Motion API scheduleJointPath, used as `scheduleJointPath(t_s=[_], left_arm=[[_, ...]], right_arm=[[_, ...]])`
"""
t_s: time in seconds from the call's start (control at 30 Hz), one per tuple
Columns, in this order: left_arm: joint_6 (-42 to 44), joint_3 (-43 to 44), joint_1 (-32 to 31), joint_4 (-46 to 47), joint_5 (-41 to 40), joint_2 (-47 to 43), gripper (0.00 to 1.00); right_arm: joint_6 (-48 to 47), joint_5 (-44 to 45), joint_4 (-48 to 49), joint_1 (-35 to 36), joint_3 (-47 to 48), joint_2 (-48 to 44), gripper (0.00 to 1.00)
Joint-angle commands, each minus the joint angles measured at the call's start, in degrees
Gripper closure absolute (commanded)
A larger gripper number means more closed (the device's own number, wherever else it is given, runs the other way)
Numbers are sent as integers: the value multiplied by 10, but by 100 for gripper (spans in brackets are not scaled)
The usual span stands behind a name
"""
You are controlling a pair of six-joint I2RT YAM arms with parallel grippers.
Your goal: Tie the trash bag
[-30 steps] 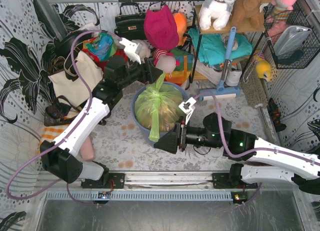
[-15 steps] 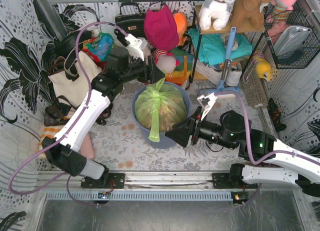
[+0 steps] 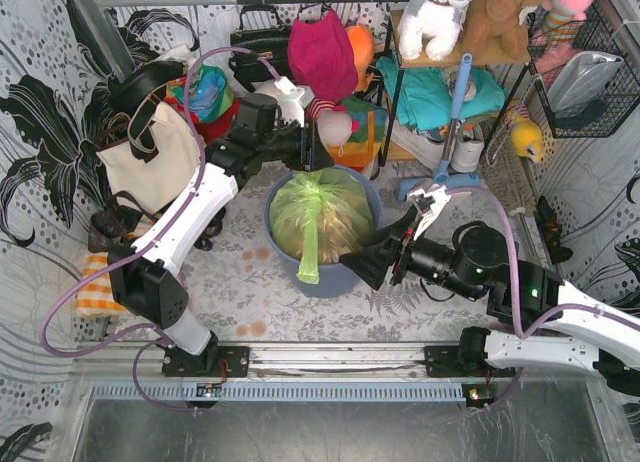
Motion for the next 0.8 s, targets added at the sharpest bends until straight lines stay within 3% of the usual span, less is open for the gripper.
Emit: scheduleJointPath(t_s=[0.0,0.07,0.13,0.3,0.4,0.53,0.77], left_arm=[[16,11,0,10,19,-14,64],[16,7,1,16,25,-21,80],[17,7,1,19,38,-23,90],[26,6,0,15,62,-15,96],[29,4,0,7,63,-9,96],[28,3,1,8,69,-5,96],[25,2,1,12,76,-6,96]], right_arm=[[-111,20,64,3,-16,-7,36],[-197,5,98,3,-31,-5,36],[-305,-33,121,3,-48,-4,33],[-625,-164,112,3,-83,1,25],[-763,-178,127,3,-108,3,13],[-866,-180,105,3,-102,24,13],[-905,-190,168,3,-110,71,13]])
